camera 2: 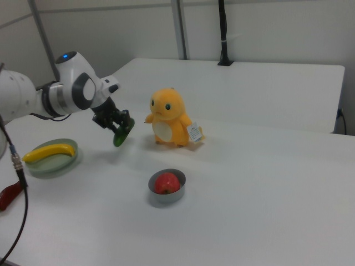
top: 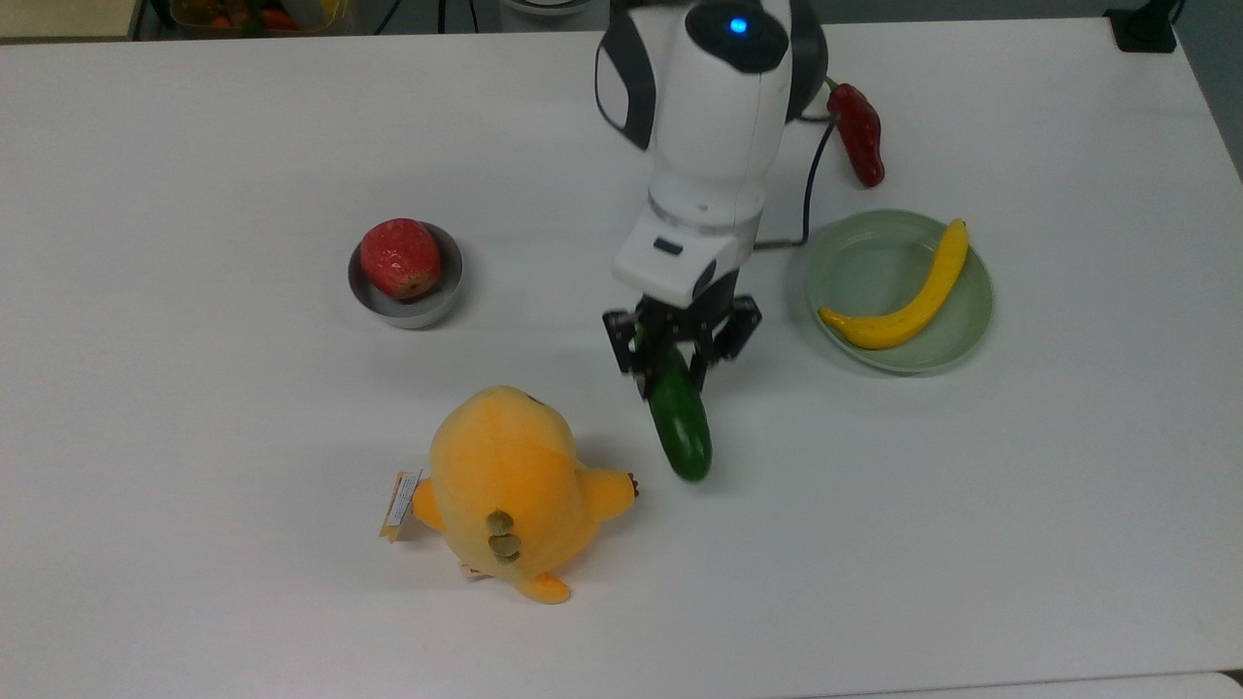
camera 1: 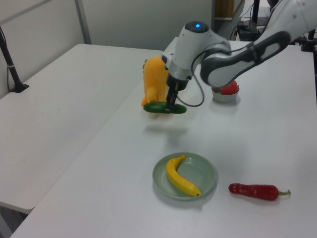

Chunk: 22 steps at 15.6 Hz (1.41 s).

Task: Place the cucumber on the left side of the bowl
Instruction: 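Lift the cucumber and carry it toward the grey bowl with tomato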

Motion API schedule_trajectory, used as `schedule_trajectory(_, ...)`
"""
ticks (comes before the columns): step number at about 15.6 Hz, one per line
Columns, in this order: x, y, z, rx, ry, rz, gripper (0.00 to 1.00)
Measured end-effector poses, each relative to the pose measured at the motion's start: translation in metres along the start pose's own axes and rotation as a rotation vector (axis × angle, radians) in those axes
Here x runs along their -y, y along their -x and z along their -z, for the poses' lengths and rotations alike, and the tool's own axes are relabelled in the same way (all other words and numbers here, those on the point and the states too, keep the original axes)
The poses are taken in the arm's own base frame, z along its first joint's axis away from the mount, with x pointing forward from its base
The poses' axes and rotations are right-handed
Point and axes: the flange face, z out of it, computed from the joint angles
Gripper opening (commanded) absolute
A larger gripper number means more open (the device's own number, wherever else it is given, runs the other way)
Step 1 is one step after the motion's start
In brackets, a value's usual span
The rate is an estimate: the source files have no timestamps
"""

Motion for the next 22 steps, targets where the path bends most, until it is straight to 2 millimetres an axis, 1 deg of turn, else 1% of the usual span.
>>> schedule_trajectory(2, 0.001, 0.022, 0.019, 0.080, 0.005, 0.006, 0.04)
schedule_trajectory(3, -0.002, 0.033, 0.028, 0.112, 0.009, 0.005, 0.04)
schedule_trajectory(5, -0.011, 0.052, 0.041, 0.155, 0.016, -0.004, 0.04)
schedule_trajectory(6, -0.017, 0.061, 0.045, 0.175, 0.020, -0.010, 0.04)
schedule_trajectory(7, -0.030, 0.076, 0.049, 0.222, 0.028, -0.012, 0.04)
schedule_trajectory(10, -0.056, 0.100, 0.058, 0.288, 0.035, -0.007, 0.04)
schedule_trajectory(13, -0.073, 0.118, 0.055, 0.320, 0.038, -0.027, 0.04)
schedule_trajectory(16, -0.084, 0.130, 0.044, 0.352, 0.039, -0.046, 0.05)
schedule_trajectory(19, -0.097, 0.135, 0.039, 0.364, 0.042, -0.067, 0.07)
schedule_trajectory(21, -0.102, 0.137, 0.037, 0.368, 0.042, -0.076, 0.07)
schedule_trajectory(22, -0.102, 0.137, 0.036, 0.370, 0.042, -0.077, 0.10)
